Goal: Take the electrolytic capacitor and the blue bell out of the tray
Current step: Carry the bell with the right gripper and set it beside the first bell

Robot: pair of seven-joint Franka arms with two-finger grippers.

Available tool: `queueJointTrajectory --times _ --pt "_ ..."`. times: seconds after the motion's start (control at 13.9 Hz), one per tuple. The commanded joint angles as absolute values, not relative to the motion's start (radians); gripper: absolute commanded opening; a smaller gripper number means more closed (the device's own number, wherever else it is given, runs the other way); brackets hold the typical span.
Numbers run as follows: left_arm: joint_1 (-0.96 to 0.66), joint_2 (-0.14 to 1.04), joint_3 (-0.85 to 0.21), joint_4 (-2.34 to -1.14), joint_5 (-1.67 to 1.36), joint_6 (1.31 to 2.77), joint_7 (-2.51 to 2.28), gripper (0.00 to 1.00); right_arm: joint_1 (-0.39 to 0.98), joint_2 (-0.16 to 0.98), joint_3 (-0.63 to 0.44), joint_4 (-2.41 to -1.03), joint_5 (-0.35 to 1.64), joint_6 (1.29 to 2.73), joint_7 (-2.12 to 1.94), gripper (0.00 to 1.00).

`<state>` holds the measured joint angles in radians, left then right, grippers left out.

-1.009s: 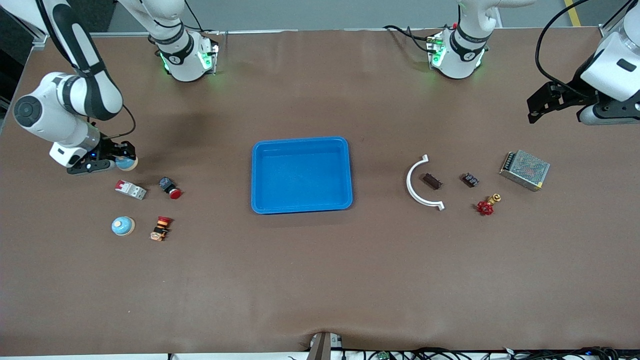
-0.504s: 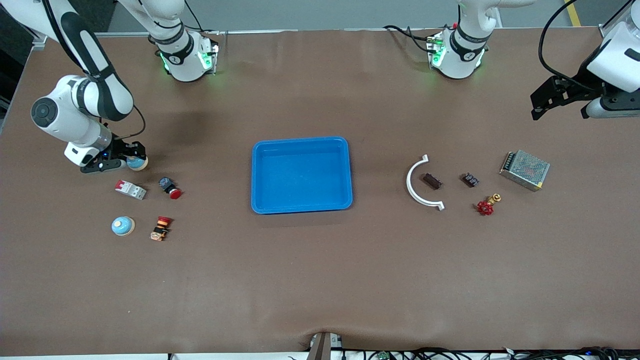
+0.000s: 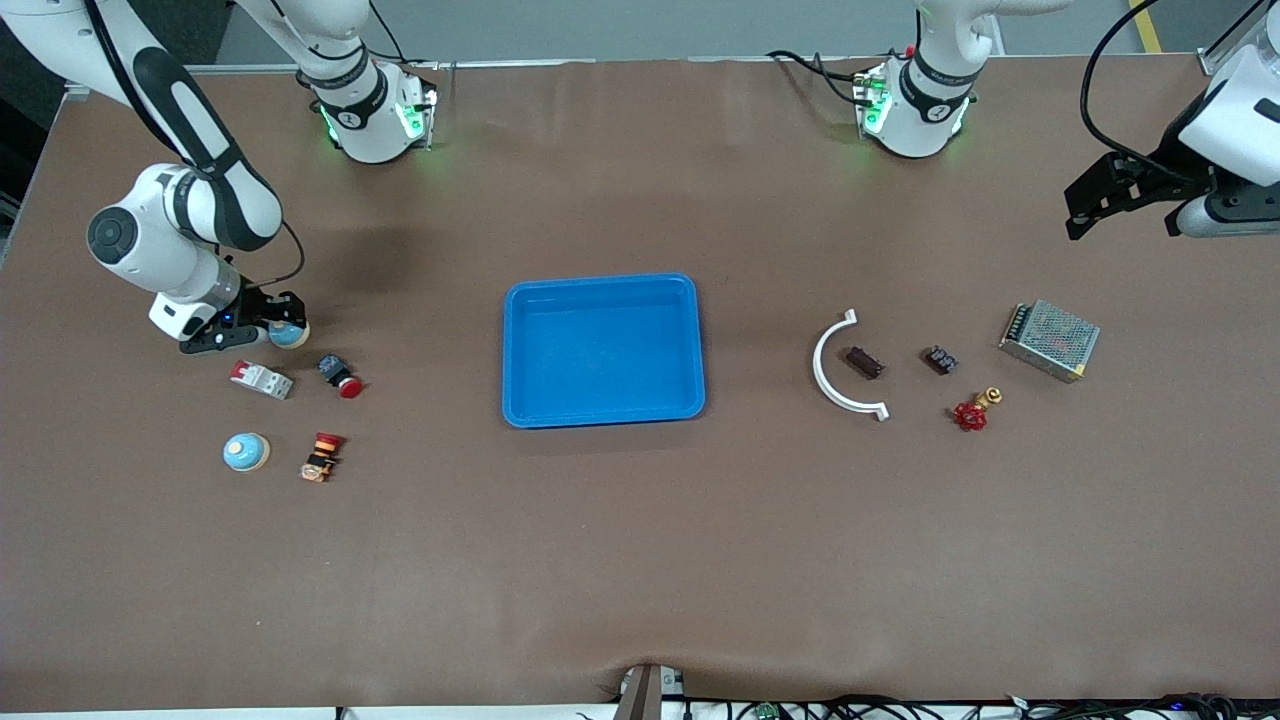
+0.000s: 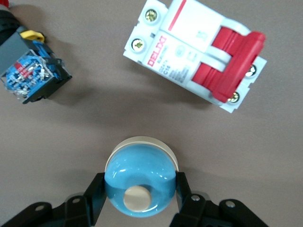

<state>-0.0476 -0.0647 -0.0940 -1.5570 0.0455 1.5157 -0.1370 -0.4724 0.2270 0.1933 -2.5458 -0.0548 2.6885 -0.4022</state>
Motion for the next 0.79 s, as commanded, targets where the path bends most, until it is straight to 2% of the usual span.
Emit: queueJointTrajectory --times 0.0,0.07,0.14,0.22,0.43,0.58,0.72 --pt "-0.038 -0.071 -0.092 -1.554 0.031 1.500 -0.107 1.00 -0.471 0.242 0.198 -2.546 -0.038 2.706 -0.400 0.00" --pt "-0.038 -0.071 -0.092 -1.555 0.029 1.500 -0.109 1.00 -0.471 0.242 0.198 -2.546 -0.038 2.703 -0.400 0.13" --pt "-0.038 -0.069 -0.094 -1.557 0.029 1.500 -0.109 1.00 -0.472 0.242 0.198 -2.545 -0.038 2.703 -0.400 0.94" --pt "-0.038 -0.071 -0.094 -1.557 0.029 1.500 -0.109 1.00 -0.474 0.239 0.199 -2.543 -0.038 2.695 -0.400 1.00" --pt "-0.038 -0.069 -0.094 -1.562 0.029 1.500 -0.109 1.00 -0.468 0.172 0.207 -2.516 -0.038 2.576 -0.400 1.00" --pt "-0.038 -0.067 -0.094 -1.562 0.031 1.500 -0.109 1.00 -0.450 0.114 0.221 -2.438 -0.034 2.386 -0.373 1.00" --pt "-0.038 -0.067 -0.094 -1.562 0.031 1.500 -0.109 1.00 -0.407 0.081 0.239 -2.299 -0.029 2.166 -0.296 1.00"
